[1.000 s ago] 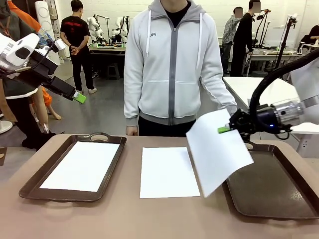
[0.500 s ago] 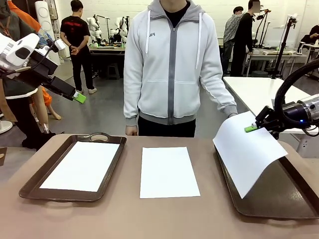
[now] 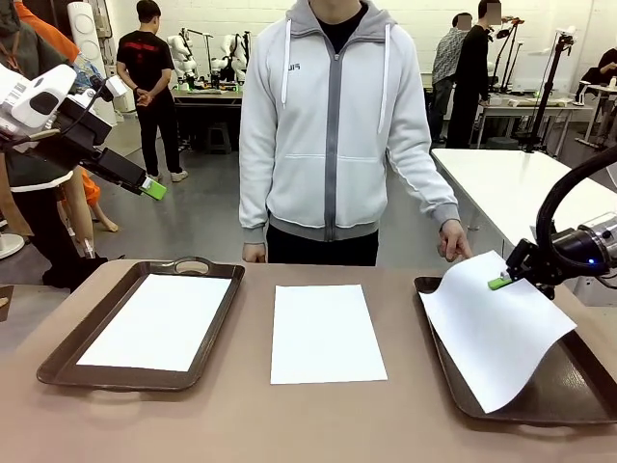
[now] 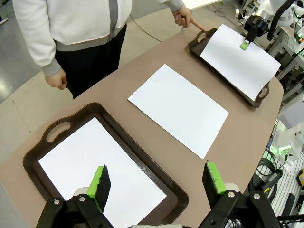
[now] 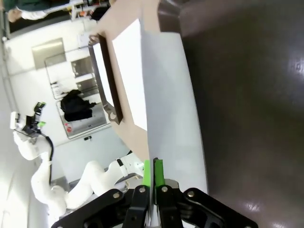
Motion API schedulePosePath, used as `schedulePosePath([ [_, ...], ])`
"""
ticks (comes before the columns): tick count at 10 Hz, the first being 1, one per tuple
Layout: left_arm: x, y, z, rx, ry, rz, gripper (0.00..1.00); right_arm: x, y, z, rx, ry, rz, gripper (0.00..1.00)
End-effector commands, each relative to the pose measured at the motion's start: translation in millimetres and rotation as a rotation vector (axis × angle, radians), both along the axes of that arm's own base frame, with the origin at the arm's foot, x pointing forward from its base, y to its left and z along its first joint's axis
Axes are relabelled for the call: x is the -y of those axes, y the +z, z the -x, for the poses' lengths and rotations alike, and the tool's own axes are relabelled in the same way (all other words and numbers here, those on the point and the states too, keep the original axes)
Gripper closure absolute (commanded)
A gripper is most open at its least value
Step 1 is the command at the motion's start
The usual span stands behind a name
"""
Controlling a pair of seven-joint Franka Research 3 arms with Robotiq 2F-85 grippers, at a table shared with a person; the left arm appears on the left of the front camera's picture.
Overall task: Sort the A4 documents.
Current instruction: Place the A4 Paper in the designated Handle tray.
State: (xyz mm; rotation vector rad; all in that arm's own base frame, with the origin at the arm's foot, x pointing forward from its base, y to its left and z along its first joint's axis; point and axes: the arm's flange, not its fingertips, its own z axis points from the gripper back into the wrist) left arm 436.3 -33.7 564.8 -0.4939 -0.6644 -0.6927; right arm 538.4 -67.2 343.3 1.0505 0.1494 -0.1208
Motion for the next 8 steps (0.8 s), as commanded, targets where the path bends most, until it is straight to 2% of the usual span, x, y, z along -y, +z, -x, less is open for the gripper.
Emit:
schedulePosePath([
  [1, 0.3, 0.1, 0.2, 0.000, -0.001, 0.000, 0.00, 12.5, 3.7, 0.5, -0.004, -0.030, 0.020, 0.99],
  [2, 0.3, 0.1, 0.2, 0.000, -0.001, 0.000, 0.00, 17.2, 0.7, 2.5, 0.009, -0.032, 0.044, 0.99],
  [3, 0.3, 0.1, 0.2, 0.000, -0.001, 0.000, 0.00, 17.9, -2.6, 4.3, 0.073, 0.006, 0.021, 0.99],
  [6, 0.3, 0.1, 0.2, 0.000, -0.001, 0.000, 0.00, 19.3, -14.0, 5.2, 0.091, 0.101, 0.092, 0.99],
  [8, 0.3, 0.1, 0.2, 0.000, -0.001, 0.000, 0.00, 21.7, -17.5, 6.8, 0.129, 0.100, 0.131, 0.99],
])
